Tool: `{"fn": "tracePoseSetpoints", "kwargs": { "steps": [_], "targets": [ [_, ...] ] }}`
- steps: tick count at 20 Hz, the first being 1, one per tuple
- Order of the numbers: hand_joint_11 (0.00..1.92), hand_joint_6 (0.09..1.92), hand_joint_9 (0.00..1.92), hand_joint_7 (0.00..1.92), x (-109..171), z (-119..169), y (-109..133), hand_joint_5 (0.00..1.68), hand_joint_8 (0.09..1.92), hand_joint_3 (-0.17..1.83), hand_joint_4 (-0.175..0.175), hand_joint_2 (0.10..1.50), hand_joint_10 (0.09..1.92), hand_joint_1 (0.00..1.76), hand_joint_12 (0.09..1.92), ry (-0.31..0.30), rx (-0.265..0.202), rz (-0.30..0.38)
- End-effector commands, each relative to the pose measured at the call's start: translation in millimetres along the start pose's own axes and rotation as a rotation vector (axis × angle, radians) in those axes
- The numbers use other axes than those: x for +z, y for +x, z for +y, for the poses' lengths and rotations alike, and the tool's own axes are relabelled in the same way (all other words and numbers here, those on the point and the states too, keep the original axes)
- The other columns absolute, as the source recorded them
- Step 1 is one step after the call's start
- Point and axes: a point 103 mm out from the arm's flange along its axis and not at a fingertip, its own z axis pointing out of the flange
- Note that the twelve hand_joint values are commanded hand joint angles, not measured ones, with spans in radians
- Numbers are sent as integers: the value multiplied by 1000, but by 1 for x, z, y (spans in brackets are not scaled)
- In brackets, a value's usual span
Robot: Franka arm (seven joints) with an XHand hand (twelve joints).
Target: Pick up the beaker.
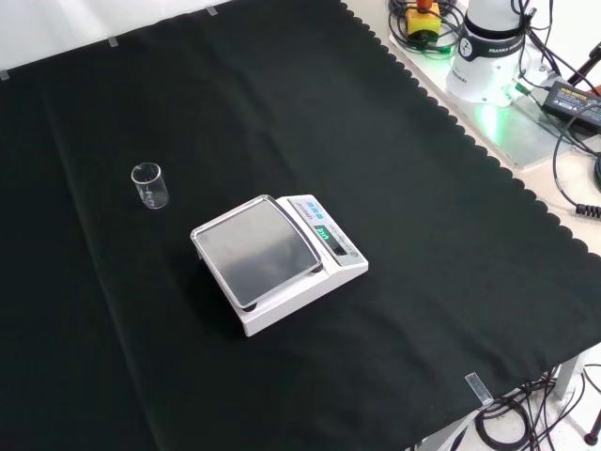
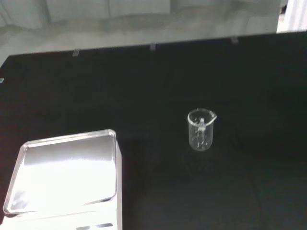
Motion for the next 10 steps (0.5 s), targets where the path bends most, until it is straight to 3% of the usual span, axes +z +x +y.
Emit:
{"fn": "tracePoseSetpoints", "kwargs": {
  "steps": [1, 10],
  "targets": [
    [0, 87, 0, 0, 12, 76, -56, 0, 256, 140, -22, 833, 511, 281, 1344, 23, -41, 153],
    [0, 87, 0, 0, 52, 156, -42, 0, 278, 125, -25, 834, 550, 297, 1362, 61, -104, 119]
  ]
}}
